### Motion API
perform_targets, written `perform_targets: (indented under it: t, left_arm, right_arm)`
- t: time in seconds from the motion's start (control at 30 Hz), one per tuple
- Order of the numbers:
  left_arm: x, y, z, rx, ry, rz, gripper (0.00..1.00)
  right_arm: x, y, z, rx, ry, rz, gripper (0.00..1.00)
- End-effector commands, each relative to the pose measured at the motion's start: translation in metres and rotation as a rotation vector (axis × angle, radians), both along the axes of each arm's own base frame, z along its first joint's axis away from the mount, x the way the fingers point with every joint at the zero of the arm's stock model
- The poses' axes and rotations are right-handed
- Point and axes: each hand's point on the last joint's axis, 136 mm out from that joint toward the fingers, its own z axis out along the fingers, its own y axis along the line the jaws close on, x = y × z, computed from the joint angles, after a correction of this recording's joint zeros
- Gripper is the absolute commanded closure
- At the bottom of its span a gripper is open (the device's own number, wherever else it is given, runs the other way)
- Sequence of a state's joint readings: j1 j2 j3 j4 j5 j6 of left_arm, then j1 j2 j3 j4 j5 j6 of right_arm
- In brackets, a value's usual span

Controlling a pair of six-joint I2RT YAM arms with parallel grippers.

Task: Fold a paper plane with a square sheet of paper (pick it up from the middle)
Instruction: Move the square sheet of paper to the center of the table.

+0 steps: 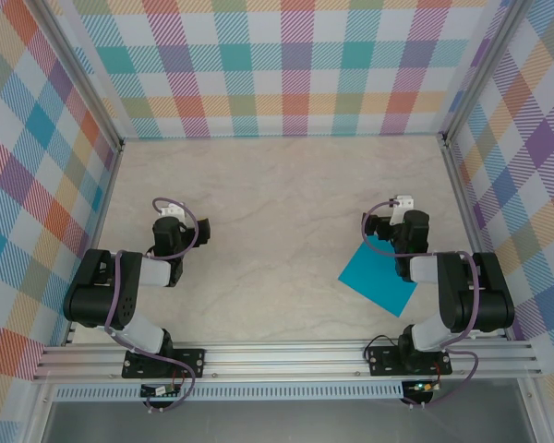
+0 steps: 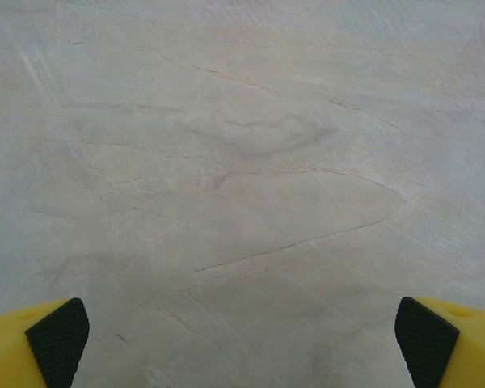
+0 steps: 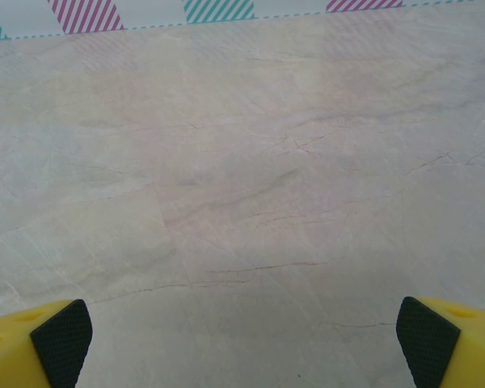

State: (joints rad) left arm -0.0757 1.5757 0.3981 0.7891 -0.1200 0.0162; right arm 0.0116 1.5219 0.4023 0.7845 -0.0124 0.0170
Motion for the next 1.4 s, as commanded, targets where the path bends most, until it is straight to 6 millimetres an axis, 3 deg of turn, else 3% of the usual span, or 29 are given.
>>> perform_targets:
  t: [0.0, 0.43, 0.63, 0.73, 0.87, 0.97, 1.07, 1.13, 1.27, 1.37]
  left_arm:
    - [0.009, 0.001, 0.016, -0.006, -0.056, -0.004, 0.0]
    - [0.009, 0.0, 0.017, -0.005, -0.056, -0.006, 0.0]
    - [0.009, 0.0, 0.017, -0.007, -0.057, -0.005, 0.0]
    - [0.008, -0.003, 0.019, -0.008, -0.066, -0.024, 0.0]
    - [-0.005, -0.006, 0.047, -0.014, -0.117, -0.049, 0.0]
    - [-0.019, -0.001, 0.063, -0.04, -0.123, -0.013, 0.0]
    - [-0.03, -0.005, 0.092, -0.066, -0.168, -0.033, 0.0]
    - [-0.039, 0.008, 0.114, -0.14, -0.201, 0.069, 0.0]
    - [-0.061, 0.03, 0.141, -0.245, -0.175, 0.252, 0.0]
    - [-0.079, 0.051, 0.14, -0.291, -0.116, 0.424, 0.0]
  right_arm:
    - [0.006, 0.0, 0.008, -0.002, -0.025, 0.014, 0.0]
    - [0.005, 0.004, 0.009, -0.004, -0.029, 0.033, 0.0]
    - [-0.001, 0.007, 0.026, 0.0, -0.044, 0.052, 0.0]
    - [-0.009, 0.005, 0.028, 0.052, 0.101, 0.012, 0.0]
    - [-0.022, 0.013, 0.042, 0.131, 0.231, 0.021, 0.0]
    - [-0.038, 0.002, 0.057, 0.202, 0.306, -0.099, 0.0]
    - [-0.052, 0.002, 0.069, 0.258, 0.328, -0.142, 0.0]
    - [-0.061, -0.004, 0.072, 0.295, 0.35, -0.207, 0.0]
    - [-0.083, -0.011, 0.058, 0.314, 0.494, -0.301, 0.0]
    - [-0.077, 0.032, 0.059, 0.453, 0.583, -0.093, 0.0]
